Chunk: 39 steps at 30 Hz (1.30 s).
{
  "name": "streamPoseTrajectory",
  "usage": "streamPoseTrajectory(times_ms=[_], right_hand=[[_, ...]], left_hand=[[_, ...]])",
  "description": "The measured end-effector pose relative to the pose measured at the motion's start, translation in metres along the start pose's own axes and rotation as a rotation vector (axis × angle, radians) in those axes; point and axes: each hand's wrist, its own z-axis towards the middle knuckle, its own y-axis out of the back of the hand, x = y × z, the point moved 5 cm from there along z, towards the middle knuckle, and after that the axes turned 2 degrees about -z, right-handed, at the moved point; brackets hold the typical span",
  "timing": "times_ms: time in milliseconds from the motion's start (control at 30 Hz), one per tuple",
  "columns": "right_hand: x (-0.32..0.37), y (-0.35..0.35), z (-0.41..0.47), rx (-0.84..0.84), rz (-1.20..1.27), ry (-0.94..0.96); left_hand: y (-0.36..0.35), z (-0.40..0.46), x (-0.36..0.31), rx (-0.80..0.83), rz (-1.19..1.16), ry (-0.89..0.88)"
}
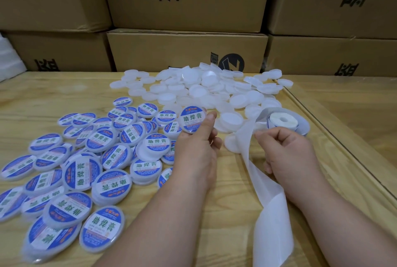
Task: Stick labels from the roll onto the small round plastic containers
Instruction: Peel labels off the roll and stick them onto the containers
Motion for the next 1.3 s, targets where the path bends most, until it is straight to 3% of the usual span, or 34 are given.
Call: streamPoseTrajectory(times_ms=[133, 333, 467, 567, 700, 767, 1100, 1300], right_hand=[[0.0, 0.0, 0.0, -0.055, -0.11, 0.12], [-0.003, 0.003, 0.002, -0.071, -0.165, 0.129], [-0.002, 0.001, 0.003, -0.062, -0.231, 0.142], [-0.001, -0.005, 0.001, -0.018, -0.269, 0.14], [0.002, -0.003, 0.0, -0.059, -0.308, 0.154], [0.003, 0.0, 0.001, -0.09, -0.294, 0.145], [-0.002, 0.006, 0.006, -0.111, -0.241, 0.106], [-0.002, 0.001, 0.005, -0.042, -0.207, 0.068]], left_hand=[[0.0, 0.0, -0.003, -0.05, -0.068, 0.006], [0.011, 0.004, -0.013, -0.207, -0.175, -0.053], [0.009, 0.002, -0.016, -0.193, -0.084, -0.113], [0.001, -0.006, -0.016, -0.079, 0.345, -0.287], [-0.019, -0.022, 0.007, 0.212, 1.407, -0.555], [-0.019, -0.024, 0.018, 0.253, 1.751, -0.576], [-0.012, -0.02, 0.021, 0.222, 1.736, -0.484], [-0.012, -0.016, 0.021, 0.197, 1.704, -0.447]])
